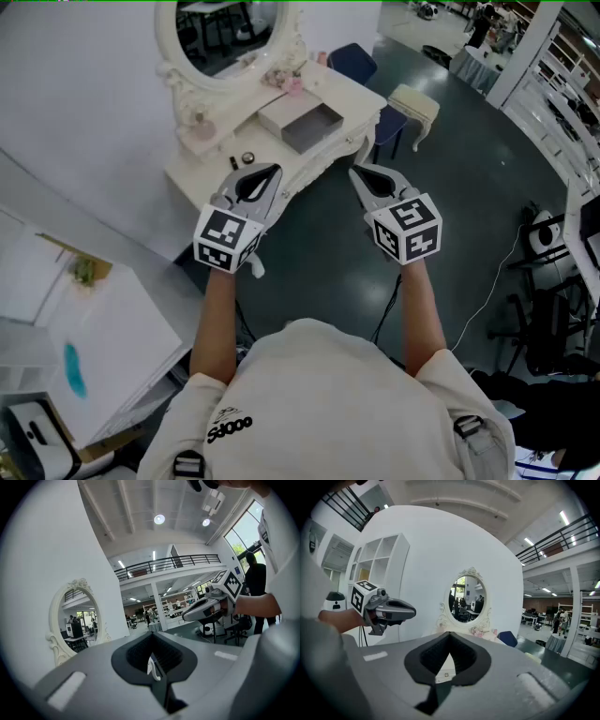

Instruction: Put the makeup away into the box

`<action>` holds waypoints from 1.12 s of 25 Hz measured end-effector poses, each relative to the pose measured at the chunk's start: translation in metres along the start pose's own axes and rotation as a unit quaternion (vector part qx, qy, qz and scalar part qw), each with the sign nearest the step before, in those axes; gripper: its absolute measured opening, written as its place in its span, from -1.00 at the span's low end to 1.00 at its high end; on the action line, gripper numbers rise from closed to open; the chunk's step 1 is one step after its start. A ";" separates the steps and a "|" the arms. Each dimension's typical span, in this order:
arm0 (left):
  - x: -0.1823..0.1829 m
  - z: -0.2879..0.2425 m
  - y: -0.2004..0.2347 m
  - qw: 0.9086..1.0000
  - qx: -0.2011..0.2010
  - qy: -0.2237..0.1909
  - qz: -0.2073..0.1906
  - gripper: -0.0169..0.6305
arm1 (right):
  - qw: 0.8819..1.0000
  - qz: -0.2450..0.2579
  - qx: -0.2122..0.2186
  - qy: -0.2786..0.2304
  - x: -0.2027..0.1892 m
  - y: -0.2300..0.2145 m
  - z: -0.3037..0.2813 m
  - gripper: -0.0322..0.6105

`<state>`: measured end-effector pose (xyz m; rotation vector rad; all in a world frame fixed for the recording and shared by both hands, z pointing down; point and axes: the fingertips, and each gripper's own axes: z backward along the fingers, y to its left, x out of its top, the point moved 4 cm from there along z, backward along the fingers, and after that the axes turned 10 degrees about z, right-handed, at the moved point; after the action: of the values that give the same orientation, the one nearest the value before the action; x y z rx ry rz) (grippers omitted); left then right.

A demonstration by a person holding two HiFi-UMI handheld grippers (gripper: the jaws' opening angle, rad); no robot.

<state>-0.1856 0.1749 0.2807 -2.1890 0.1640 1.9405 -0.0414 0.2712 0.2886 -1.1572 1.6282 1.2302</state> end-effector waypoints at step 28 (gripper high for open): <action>-0.023 -0.089 0.016 0.999 0.031 0.021 0.002 -0.89 | 0.999 -0.028 0.021 -0.014 -0.055 -0.086 -0.027 -0.89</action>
<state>-0.1063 0.1372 0.3120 -2.1932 0.2327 1.8670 0.0551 0.2460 0.3231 -1.1475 1.5840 1.1662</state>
